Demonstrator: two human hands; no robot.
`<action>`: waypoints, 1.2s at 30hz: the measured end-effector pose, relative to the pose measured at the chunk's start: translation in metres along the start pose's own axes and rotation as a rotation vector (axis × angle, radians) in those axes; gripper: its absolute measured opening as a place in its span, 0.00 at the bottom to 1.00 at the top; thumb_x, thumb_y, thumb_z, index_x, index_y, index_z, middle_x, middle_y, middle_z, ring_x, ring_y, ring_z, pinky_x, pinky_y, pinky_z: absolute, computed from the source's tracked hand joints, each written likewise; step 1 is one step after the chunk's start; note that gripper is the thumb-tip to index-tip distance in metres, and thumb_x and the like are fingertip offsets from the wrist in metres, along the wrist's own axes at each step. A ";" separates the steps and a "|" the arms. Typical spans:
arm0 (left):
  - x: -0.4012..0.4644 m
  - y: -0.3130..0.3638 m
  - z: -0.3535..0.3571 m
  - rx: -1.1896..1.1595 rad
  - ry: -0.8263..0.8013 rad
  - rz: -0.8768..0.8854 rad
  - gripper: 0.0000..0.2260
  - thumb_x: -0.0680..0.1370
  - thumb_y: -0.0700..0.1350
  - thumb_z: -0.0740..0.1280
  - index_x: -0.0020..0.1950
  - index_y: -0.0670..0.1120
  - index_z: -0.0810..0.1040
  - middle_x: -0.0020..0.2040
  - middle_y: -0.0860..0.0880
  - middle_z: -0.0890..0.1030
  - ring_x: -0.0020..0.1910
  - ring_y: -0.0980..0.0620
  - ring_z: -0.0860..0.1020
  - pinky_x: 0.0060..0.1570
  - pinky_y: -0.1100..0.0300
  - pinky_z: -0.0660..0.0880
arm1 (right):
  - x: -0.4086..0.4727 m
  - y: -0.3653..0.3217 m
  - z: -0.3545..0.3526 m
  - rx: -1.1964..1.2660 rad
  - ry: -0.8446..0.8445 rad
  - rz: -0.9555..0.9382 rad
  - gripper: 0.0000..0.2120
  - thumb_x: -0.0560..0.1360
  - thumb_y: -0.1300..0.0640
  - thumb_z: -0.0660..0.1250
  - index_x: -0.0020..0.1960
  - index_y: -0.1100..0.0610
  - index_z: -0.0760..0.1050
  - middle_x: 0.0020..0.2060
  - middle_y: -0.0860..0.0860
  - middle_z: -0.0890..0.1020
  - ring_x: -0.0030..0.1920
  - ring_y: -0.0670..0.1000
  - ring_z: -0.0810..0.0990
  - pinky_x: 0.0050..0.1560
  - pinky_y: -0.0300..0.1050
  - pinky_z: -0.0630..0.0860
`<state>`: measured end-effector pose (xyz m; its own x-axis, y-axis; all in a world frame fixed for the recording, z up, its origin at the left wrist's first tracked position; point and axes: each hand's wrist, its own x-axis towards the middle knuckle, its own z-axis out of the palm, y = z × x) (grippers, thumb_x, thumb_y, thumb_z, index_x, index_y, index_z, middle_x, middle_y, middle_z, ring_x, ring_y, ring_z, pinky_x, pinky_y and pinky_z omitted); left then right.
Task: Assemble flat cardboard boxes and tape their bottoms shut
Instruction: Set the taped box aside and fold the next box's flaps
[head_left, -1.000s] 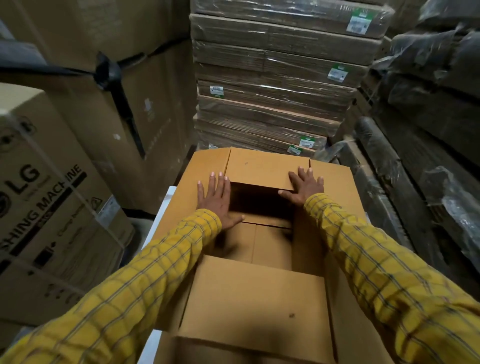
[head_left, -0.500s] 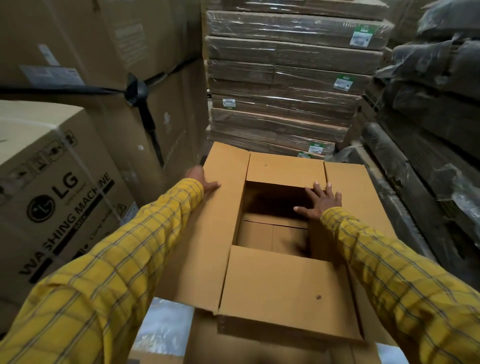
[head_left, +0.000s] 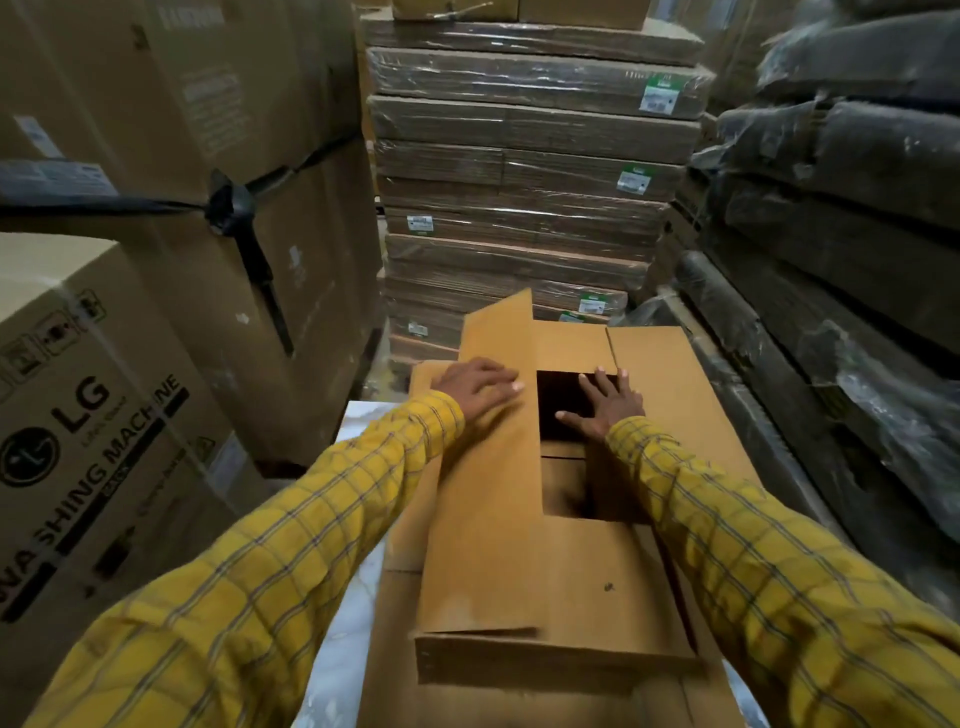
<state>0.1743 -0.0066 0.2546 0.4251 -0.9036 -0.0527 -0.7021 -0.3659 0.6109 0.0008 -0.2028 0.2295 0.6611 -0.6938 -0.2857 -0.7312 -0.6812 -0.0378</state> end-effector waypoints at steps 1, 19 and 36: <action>-0.001 -0.001 0.016 0.170 -0.048 0.000 0.38 0.67 0.81 0.50 0.73 0.66 0.68 0.76 0.58 0.66 0.77 0.47 0.60 0.74 0.31 0.45 | -0.002 0.003 -0.001 0.014 0.010 0.008 0.43 0.76 0.26 0.53 0.83 0.46 0.45 0.82 0.50 0.43 0.80 0.62 0.39 0.78 0.64 0.48; -0.012 -0.010 0.063 0.526 0.007 -0.037 0.48 0.61 0.84 0.39 0.79 0.66 0.47 0.81 0.60 0.45 0.80 0.48 0.42 0.70 0.33 0.57 | -0.038 0.040 -0.086 0.156 0.203 0.498 0.43 0.70 0.39 0.74 0.77 0.53 0.59 0.75 0.59 0.62 0.74 0.63 0.63 0.69 0.63 0.68; -0.014 -0.009 0.056 0.488 -0.035 -0.032 0.38 0.73 0.72 0.58 0.80 0.64 0.51 0.82 0.58 0.45 0.80 0.48 0.40 0.71 0.32 0.52 | -0.069 -0.033 0.006 0.130 -0.043 0.033 0.33 0.74 0.37 0.69 0.76 0.35 0.61 0.78 0.46 0.57 0.75 0.62 0.55 0.72 0.73 0.55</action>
<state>0.1428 -0.0031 0.2050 0.4370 -0.8942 -0.0973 -0.8784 -0.4475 0.1676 -0.0222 -0.1312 0.2446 0.6309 -0.7026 -0.3292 -0.7696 -0.6204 -0.1510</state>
